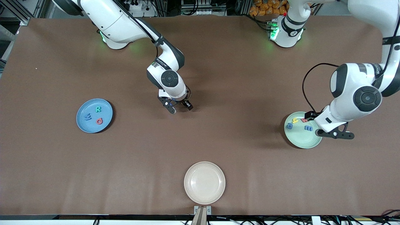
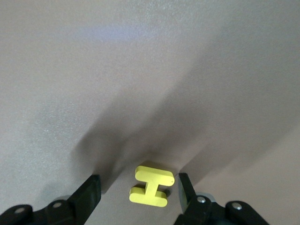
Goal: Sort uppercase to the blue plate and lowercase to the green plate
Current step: 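Place the pink w on the green plate while the right gripper lowers, then grasp the yellow H with the right gripper while the left gripper withdraws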
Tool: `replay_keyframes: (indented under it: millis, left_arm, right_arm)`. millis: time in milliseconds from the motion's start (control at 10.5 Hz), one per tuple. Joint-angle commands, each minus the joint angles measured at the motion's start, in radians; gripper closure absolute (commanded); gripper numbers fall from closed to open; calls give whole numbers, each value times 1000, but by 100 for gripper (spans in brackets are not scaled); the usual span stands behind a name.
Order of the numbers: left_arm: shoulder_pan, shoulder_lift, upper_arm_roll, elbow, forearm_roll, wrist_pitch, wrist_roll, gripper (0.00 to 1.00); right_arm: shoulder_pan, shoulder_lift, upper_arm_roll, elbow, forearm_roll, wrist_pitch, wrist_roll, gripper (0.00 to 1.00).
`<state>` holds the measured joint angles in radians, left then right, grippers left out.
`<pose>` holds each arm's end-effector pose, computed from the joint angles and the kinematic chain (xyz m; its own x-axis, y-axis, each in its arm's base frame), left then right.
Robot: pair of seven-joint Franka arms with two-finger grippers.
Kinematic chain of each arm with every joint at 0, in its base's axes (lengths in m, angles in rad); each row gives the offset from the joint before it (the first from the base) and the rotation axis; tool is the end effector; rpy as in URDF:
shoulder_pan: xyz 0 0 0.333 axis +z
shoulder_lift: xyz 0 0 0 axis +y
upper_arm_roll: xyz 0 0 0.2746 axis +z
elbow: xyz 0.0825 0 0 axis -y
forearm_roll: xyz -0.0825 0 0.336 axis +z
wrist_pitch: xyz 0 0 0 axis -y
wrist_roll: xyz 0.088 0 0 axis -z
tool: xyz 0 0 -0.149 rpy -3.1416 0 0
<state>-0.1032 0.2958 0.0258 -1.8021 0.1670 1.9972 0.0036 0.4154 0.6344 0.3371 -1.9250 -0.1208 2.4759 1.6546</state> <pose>0.5637 -0.0277 0.3182 0.9831 -0.1491 -0.1065 -0.1641 -0.9749 -0.1507 0.4112 0.3879 0.1330 0.6438 -0.7552 -0.1232 -0.7560 -0.6526 0.0501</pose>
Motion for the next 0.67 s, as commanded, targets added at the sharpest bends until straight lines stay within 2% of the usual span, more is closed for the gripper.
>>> replay_keyframes:
  millis: [0, 191, 287, 478, 573]
  left_arm:
    - [-13, -87, 5, 108, -21, -168, 33, 0]
    - [-9, -137, 6, 177, -104, -244, 39, 0]
    - [-7, -161, 9, 217, -138, -288, 38, 0]
    - [-16, -162, 26, 364, -141, -438, 35, 0]
    - [-15, -165, 31, 389, -139, -496, 35, 0]
  right_arm:
    - [-30, -9, 19, -32, -13, 3, -5, 32]
    - [-43, -12, 17, -45, -13, 3, -45, 32]
    - [-46, -16, 19, -49, -13, 3, -59, 37]
    - [-52, -22, 19, -55, -13, 1, -79, 39]
    - [-55, -27, 19, -60, -11, 1, -88, 42]
